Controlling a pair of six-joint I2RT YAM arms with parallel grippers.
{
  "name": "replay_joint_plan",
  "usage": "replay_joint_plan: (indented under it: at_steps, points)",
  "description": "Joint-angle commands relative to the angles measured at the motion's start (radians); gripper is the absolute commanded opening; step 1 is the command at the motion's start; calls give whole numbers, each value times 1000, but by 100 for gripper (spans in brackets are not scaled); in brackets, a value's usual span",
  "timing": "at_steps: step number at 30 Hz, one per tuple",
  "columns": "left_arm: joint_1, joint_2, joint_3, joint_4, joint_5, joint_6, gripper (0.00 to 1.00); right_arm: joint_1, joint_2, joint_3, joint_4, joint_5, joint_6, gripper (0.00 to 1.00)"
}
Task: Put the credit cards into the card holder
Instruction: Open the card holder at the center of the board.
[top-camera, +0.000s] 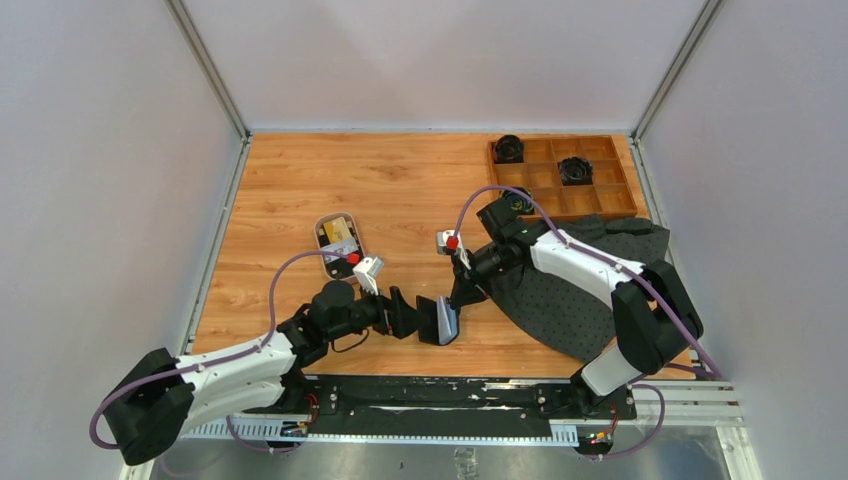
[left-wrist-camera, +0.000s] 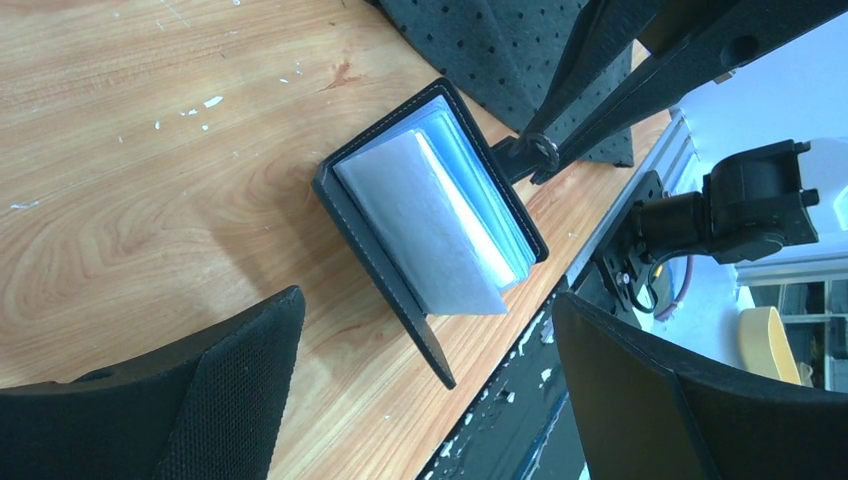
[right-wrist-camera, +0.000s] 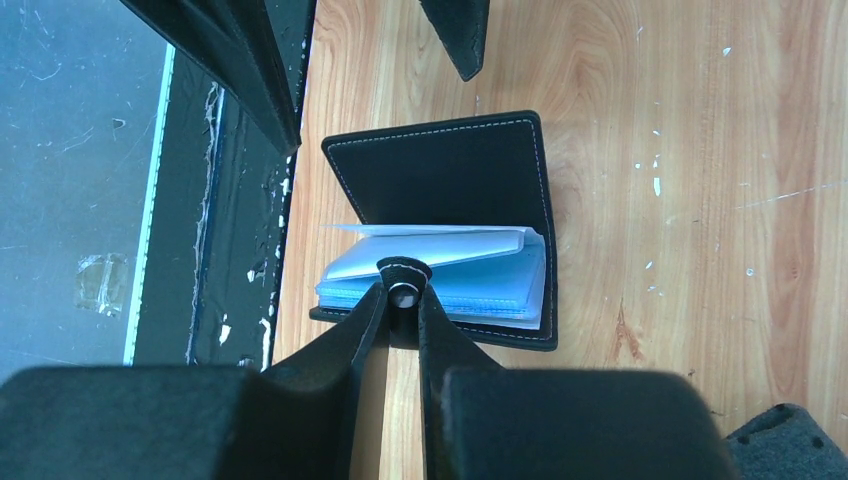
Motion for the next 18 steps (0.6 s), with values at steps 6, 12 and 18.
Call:
replay_joint_plan:
  at_steps: [6,12,18]
  points:
    - [-6,39,27,5,-19,7,100,-18,12,23,-30,-31,-15,2]
    - [-6,76,26,5,-49,-12,98,-19,14,23,-32,-31,-14,2]
    - [-6,163,40,7,-69,-25,73,-20,18,24,-32,-33,-13,2]
